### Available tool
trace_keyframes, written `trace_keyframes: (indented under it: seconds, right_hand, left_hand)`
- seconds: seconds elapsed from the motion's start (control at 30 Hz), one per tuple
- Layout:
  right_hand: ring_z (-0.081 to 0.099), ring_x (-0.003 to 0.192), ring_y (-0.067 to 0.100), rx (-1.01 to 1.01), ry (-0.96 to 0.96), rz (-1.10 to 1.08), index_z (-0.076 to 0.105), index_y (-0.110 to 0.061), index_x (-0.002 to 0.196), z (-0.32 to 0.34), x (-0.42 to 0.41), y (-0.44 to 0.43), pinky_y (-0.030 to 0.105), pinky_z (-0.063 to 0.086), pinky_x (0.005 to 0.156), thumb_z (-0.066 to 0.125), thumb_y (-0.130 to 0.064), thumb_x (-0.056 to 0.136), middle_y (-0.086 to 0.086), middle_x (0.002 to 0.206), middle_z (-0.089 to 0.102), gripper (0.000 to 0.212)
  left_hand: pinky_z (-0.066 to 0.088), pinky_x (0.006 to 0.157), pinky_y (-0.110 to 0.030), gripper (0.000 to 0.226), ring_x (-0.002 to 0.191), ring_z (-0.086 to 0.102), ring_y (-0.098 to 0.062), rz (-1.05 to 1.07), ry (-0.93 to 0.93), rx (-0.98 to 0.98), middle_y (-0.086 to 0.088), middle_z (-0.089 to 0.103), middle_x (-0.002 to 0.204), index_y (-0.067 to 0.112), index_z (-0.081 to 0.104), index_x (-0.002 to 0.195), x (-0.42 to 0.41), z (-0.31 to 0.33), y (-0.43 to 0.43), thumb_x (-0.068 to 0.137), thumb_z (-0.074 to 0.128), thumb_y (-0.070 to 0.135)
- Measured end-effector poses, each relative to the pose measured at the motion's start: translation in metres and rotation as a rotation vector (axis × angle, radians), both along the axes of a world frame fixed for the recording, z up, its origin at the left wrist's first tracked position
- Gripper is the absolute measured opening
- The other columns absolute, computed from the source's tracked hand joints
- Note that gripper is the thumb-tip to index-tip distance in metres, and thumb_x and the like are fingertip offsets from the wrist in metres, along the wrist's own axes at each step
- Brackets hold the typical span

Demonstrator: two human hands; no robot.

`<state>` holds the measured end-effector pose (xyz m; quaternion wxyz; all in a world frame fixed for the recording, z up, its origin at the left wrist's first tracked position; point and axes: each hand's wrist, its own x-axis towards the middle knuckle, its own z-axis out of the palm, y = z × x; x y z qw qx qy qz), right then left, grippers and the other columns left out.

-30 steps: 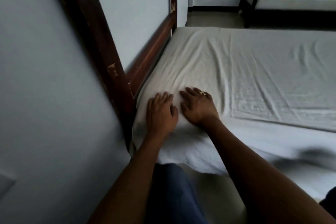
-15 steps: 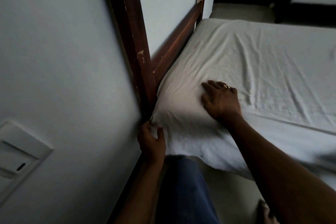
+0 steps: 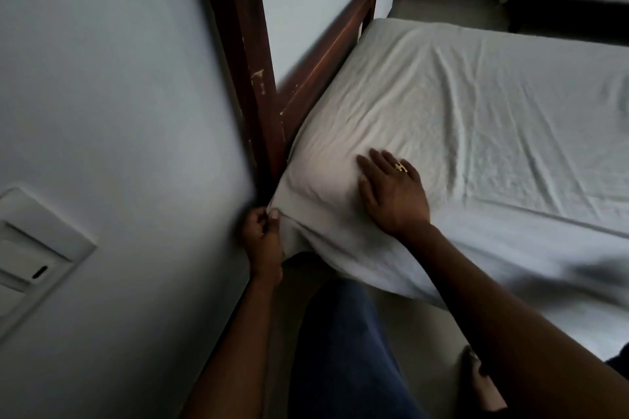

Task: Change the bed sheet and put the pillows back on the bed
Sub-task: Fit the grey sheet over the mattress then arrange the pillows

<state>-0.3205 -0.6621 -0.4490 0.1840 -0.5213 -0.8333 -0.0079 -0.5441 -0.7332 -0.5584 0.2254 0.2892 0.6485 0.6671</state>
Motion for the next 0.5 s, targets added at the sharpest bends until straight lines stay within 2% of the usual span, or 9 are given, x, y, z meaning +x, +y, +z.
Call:
trace_keyframes:
  seconds: [0.03,0.1,0.17,0.23,0.3,0.4,0.43,0.5]
  right_hand:
    - [0.041,0.145,0.026,-0.037,0.041,-0.001,0.054,-0.023,0.145,0.002,0.001,0.002,0.047,0.031,0.118,0.033,-0.046,0.099,0.006,0.153,0.049,0.056]
    - [0.046,0.142,0.025,-0.113,0.169,0.01,0.062,-0.023,0.138,0.006,0.006,0.007,0.045,0.035,0.117,0.044,-0.046,0.094,0.004,0.148,0.056,0.052]
    - [0.059,0.129,0.026,-0.113,0.319,0.039,0.071,-0.019,0.124,0.012,0.008,0.008,0.036,0.042,0.11,0.061,-0.03,0.091,0.005,0.134,0.067,0.036]
    - [0.067,0.107,0.023,-0.086,0.419,0.045,0.075,-0.016,0.113,0.015,0.008,0.002,0.029,0.047,0.096,0.068,-0.012,0.088,0.003,0.119,0.073,0.026]
    - [0.066,0.098,0.017,-0.068,0.473,0.038,0.075,-0.016,0.109,0.017,0.008,-0.005,0.027,0.049,0.091,0.068,-0.008,0.086,0.0,0.114,0.074,0.025]
    - [0.064,0.108,0.013,-0.062,0.506,0.039,0.075,-0.017,0.112,0.012,0.01,-0.009,0.019,0.043,0.093,0.066,-0.007,0.085,-0.004,0.118,0.073,0.03]
    - [0.063,0.112,0.013,-0.06,0.516,0.028,0.074,-0.016,0.115,0.012,0.01,-0.009,0.018,0.041,0.094,0.065,-0.006,0.085,-0.006,0.121,0.072,0.033]
    - [0.061,0.117,0.013,-0.032,0.564,-0.004,0.073,-0.016,0.117,0.013,0.011,-0.01,0.019,0.041,0.098,0.062,-0.007,0.085,-0.007,0.124,0.07,0.036]
  left_hand:
    - [0.046,0.07,-0.025,0.008,0.071,0.055,-0.003,0.001,-0.103,-0.004,0.0,0.064,0.083,0.016,0.064,0.091,-0.004,-0.007,0.0,0.099,0.062,0.013]
    - [0.048,0.075,-0.03,0.015,0.08,0.057,-0.015,0.002,-0.266,-0.033,-0.003,0.066,0.085,0.017,0.067,0.088,-0.009,-0.021,-0.002,0.101,0.059,0.013]
    - [0.046,0.074,-0.032,0.017,0.081,0.055,-0.019,0.008,-0.316,-0.102,-0.006,0.065,0.082,0.009,0.069,0.089,-0.01,-0.03,-0.001,0.102,0.058,0.013]
    - [0.043,0.068,-0.03,0.021,0.077,0.052,-0.017,0.045,-0.226,-0.169,-0.009,0.063,0.077,-0.001,0.071,0.089,-0.008,-0.028,0.006,0.101,0.06,0.013]
    - [0.041,0.065,-0.031,0.024,0.072,0.05,-0.017,0.084,-0.145,-0.196,-0.01,0.061,0.073,0.0,0.071,0.079,-0.007,-0.024,0.014,0.098,0.065,0.015]
    - [0.046,0.057,-0.038,0.036,0.064,0.048,-0.014,0.119,-0.11,-0.242,-0.007,0.059,0.062,0.014,0.063,0.06,-0.01,-0.031,0.019,0.09,0.073,0.03]
    - [0.048,0.057,-0.039,0.035,0.062,0.05,-0.014,0.13,-0.099,-0.251,-0.006,0.061,0.062,0.014,0.062,0.06,-0.01,-0.033,0.016,0.088,0.074,0.031]
    - [0.05,0.062,-0.037,0.02,0.065,0.06,-0.021,0.189,-0.019,-0.202,-0.009,0.067,0.068,0.016,0.069,0.069,-0.003,-0.027,0.004,0.088,0.074,0.018]
